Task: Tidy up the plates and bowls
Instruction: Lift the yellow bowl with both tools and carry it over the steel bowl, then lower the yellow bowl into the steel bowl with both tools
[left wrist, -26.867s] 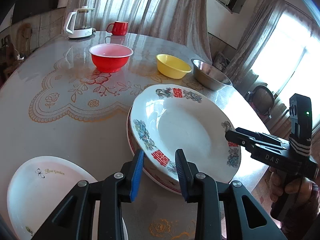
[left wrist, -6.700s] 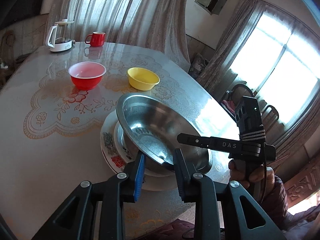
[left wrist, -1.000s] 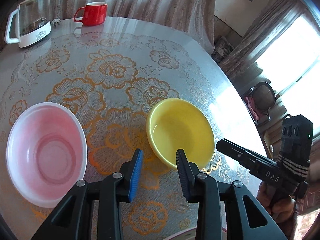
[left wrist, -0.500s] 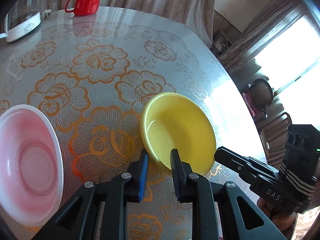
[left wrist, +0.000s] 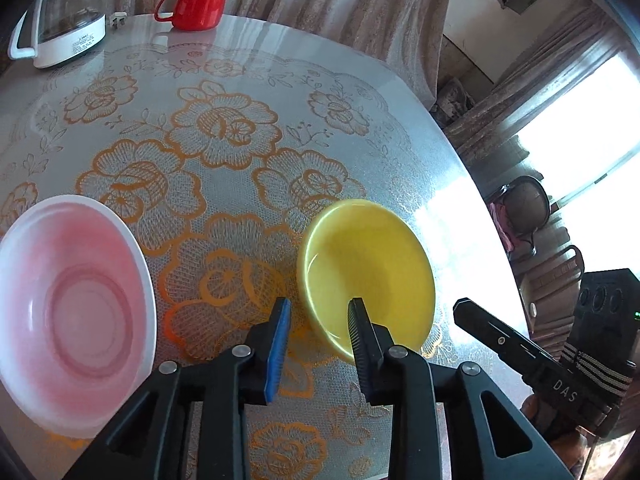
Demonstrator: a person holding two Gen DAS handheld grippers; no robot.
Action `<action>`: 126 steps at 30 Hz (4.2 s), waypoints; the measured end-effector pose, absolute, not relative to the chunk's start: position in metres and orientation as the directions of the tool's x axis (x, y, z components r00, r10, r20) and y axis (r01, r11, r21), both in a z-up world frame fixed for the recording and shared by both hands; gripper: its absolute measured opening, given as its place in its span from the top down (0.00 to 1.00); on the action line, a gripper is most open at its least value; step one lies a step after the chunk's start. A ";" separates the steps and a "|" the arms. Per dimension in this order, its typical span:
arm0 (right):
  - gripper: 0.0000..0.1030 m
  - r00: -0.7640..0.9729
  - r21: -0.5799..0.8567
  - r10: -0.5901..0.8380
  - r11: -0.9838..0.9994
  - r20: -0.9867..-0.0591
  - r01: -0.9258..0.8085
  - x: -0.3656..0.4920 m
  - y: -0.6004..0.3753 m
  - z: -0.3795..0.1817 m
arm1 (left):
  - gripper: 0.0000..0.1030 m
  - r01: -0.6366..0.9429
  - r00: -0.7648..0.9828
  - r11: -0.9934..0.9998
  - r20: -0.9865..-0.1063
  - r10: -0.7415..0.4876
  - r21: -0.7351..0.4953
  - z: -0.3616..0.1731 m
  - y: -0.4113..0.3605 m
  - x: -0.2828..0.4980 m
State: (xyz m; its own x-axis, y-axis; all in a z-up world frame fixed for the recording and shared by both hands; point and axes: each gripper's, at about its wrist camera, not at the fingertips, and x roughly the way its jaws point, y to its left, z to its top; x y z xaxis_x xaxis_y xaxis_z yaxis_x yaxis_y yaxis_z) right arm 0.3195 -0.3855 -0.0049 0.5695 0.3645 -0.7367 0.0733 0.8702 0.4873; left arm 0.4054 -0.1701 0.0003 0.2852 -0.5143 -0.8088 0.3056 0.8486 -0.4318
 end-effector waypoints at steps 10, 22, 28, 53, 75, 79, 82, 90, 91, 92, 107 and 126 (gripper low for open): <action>0.90 0.540 0.451 0.319 0.883 -0.779 0.129 0.339 -0.384 -0.023 | 0.82 0.344 0.270 0.846 -0.821 -0.504 -0.407 -0.004 -0.183 0.408; 0.90 0.552 0.491 0.351 0.862 -0.756 0.124 0.315 -0.391 -0.008 | 0.83 0.392 0.287 0.813 -0.782 -0.553 -0.431 0.020 -0.173 0.371; 0.90 0.576 0.499 0.365 0.862 -0.731 0.088 0.291 -0.386 0.014 | 0.83 0.408 0.312 0.805 -0.762 -0.567 -0.431 0.037 -0.163 0.345; 0.90 0.620 0.488 0.389 0.873 -0.682 -0.012 0.199 -0.351 0.062 | 0.83 0.450 0.382 0.759 -0.668 -0.639 -0.470 0.073 -0.118 0.233; 0.90 0.524 0.520 0.497 0.846 -0.691 -0.116 0.131 -0.312 0.043 | 0.84 0.401 0.342 0.746 -0.669 -0.660 -0.531 0.045 -0.069 0.161; 0.90 0.514 0.528 0.507 0.841 -0.692 -0.119 0.126 -0.311 0.039 | 0.84 0.404 0.339 0.741 -0.665 -0.666 -0.536 0.043 -0.065 0.155; 0.90 0.505 0.537 0.518 0.835 -0.691 -0.122 0.121 -0.311 0.036 | 0.84 0.412 0.341 0.743 -0.666 -0.663 -0.528 0.042 -0.065 0.151; 0.90 0.496 0.479 0.477 0.868 -0.726 -0.134 0.113 -0.303 0.032 | 0.84 0.459 0.382 0.778 -0.695 -0.608 -0.429 0.040 -0.075 0.140; 0.90 0.498 0.455 0.459 0.880 -0.736 -0.138 0.112 -0.300 0.033 | 0.84 0.463 0.389 0.782 -0.698 -0.602 -0.417 0.040 -0.077 0.139; 0.90 0.498 0.438 0.447 0.888 -0.743 -0.143 0.112 -0.298 0.033 | 0.84 0.466 0.393 0.784 -0.699 -0.598 -0.409 0.040 -0.077 0.138; 0.90 0.501 0.338 0.371 0.927 -0.782 -0.160 0.100 -0.289 0.031 | 0.84 0.502 0.431 0.808 -0.721 -0.542 -0.308 0.037 -0.086 0.125; 0.90 0.506 0.234 0.295 0.955 -0.810 -0.182 0.102 -0.272 0.028 | 0.85 0.499 0.413 0.794 -0.710 -0.570 -0.347 0.034 -0.083 0.127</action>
State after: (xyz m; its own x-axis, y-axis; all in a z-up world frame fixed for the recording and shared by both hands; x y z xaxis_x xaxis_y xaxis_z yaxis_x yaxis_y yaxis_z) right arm 0.1016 -0.2723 0.0282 0.5065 0.2948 -0.8103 -0.1816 0.9551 0.2340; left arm 0.1268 -0.0834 0.0342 0.4128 -0.5702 -0.7103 0.4990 0.7940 -0.3473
